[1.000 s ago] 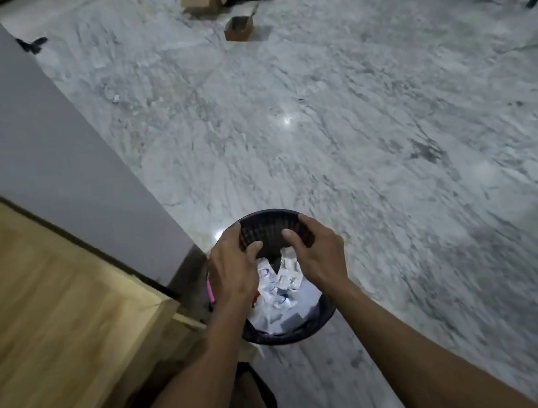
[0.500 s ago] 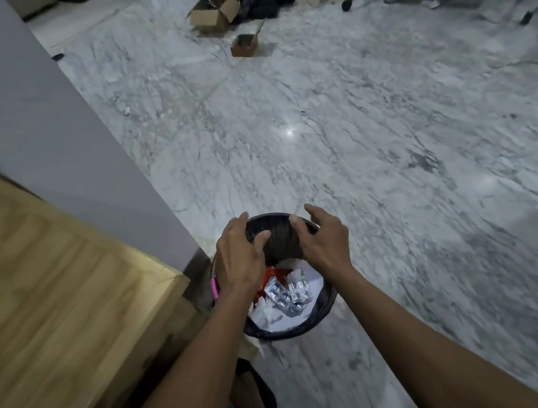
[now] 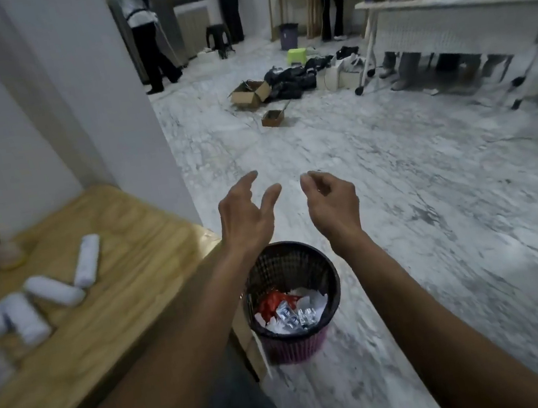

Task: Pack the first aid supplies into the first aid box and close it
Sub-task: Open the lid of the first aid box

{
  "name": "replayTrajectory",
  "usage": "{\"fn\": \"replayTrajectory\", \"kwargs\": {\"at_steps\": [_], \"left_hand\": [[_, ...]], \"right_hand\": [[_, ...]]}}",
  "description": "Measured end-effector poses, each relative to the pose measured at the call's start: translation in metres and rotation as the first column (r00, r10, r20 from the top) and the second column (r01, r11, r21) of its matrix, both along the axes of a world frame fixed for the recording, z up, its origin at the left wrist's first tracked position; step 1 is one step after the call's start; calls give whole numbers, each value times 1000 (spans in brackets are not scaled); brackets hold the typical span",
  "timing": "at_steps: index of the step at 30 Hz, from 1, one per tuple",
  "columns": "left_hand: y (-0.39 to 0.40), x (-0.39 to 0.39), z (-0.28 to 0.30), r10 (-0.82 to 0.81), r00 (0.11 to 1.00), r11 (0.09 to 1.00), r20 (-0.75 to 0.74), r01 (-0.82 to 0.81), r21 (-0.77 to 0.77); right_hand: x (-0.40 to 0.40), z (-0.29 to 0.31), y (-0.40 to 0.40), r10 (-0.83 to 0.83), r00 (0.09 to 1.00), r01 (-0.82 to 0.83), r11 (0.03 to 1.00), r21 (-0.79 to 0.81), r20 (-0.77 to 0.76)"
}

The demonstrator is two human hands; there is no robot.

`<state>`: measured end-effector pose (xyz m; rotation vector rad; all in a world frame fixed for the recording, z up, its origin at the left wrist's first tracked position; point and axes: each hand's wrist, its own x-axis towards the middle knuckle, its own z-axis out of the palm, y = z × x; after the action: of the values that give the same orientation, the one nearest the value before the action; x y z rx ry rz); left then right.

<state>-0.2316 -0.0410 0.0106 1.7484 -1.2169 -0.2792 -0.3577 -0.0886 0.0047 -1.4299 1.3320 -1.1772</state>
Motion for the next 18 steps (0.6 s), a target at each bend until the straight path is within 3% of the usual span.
{"fn": "replayTrajectory", "kwargs": {"at_steps": [8,15,18], "left_hand": [[107,56,51,208,978,968,-34,-211,-140],[210,116,71,444,892,882,-83,-452,-133],[252,132,77,565,817,806,-111,-576,-136]], "right_hand": [[68,47,73,285,949,-284,958,-31,131],[144,59,124,606,763,-616,787,-32,224],[176,63,149,699,675,-711,702,-48,236]]}}
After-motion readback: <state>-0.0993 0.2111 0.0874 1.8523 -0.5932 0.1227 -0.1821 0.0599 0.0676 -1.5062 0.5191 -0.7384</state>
